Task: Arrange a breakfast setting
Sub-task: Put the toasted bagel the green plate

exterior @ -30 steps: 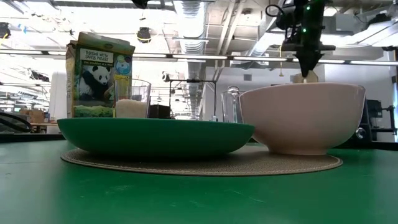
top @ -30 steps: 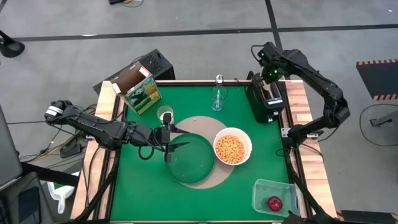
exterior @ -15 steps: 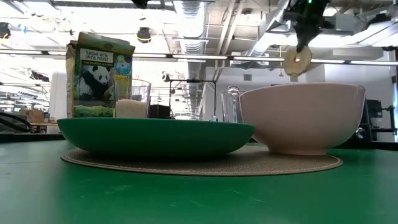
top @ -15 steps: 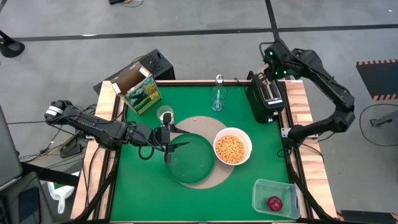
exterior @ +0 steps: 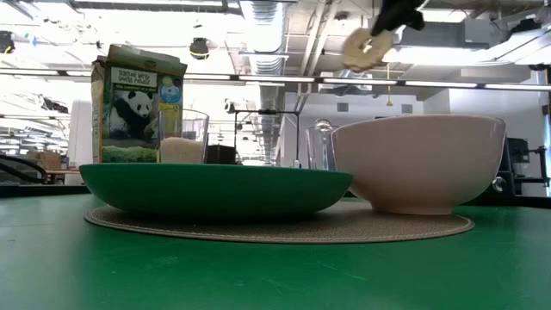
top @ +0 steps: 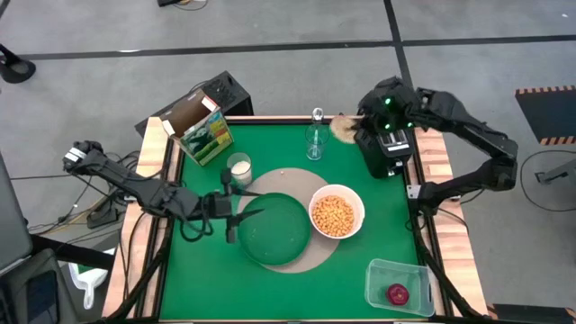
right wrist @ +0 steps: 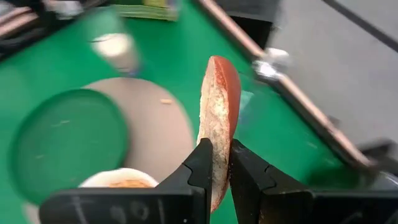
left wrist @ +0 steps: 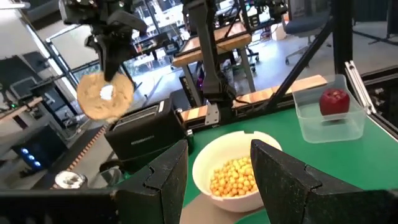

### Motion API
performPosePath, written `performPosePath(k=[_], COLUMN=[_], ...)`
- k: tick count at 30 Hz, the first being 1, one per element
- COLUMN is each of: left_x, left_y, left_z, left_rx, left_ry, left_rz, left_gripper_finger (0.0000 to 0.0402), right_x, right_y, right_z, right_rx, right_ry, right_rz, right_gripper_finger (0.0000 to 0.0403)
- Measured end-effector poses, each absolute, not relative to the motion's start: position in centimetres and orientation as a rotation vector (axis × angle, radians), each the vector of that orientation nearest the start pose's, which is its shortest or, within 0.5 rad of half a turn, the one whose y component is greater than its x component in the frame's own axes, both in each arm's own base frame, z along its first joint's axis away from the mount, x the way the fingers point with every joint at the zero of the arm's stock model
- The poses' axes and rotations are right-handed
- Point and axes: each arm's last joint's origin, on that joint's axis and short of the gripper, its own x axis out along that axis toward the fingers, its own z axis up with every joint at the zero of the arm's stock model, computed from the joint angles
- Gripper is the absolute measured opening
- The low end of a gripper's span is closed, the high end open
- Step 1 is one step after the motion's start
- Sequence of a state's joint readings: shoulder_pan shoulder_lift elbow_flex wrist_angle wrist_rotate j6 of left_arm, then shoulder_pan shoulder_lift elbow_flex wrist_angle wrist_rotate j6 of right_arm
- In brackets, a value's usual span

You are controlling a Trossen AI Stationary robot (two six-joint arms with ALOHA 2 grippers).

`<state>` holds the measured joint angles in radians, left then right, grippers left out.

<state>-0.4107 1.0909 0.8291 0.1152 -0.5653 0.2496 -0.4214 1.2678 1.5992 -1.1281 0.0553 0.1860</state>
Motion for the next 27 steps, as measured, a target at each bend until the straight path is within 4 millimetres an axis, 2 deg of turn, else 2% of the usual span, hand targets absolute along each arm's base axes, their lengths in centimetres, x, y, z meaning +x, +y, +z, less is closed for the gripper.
performPosePath(k=[3, 8, 11, 16, 27], left_x=[22.0, 20.6, 19.7, 18.7, 18.5], left_y=[-8.4, -8.4, -8.1, -7.9, -7.9], left_z=[31.7, 29.8, 30.4, 30.3, 30.3], left_rx=[0.303, 0.268, 0.236, 0.216, 0.221], left_ry=[0.172, 0.185, 0.118, 0.096, 0.092], left_rz=[0.146, 0.150, 0.177, 0.164, 0.163], left_gripper_finger=[0.0163, 0.0163, 0.0163, 0.0163, 0.0163], right_x=[21.6, 24.8, 27.2, 31.1, 38.7], right_y=[-7.7, -5.3, -3.6, -1.1, 0.8], right_z=[41.5, 39.7, 38.5, 35.6, 28.5], right_rx=[0.296, 0.265, 0.249, 0.208, 0.290], right_ry=[0.725, 0.683, 0.690, 0.753, 0.793], right_rz=[-0.417, -0.295, -0.199, -0.103, 0.209], right_gripper_finger=[0.0063, 0.0063, 0.0063, 0.0063, 0.0063])
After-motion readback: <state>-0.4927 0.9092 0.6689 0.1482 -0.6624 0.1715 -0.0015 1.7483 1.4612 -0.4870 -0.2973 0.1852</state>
